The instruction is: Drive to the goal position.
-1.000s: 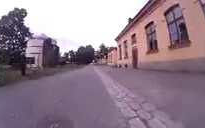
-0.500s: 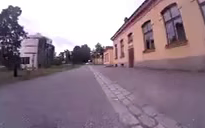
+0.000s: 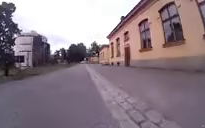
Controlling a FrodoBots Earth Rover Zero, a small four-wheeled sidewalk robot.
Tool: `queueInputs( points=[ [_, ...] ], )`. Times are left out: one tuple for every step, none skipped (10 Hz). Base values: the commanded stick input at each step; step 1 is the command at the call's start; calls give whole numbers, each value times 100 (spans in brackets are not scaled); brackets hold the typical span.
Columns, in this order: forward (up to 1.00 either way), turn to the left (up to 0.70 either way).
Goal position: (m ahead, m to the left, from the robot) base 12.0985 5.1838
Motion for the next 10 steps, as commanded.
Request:
queueInputs(
  points=[
    [45,-27],
    [45,-27],
    [45,-27],
    [45,-27],
    [45,-27],
    [45,-27],
    [45,-27],
    [45,-27],
    [45,-27],
    [45,-19]
  ],
)
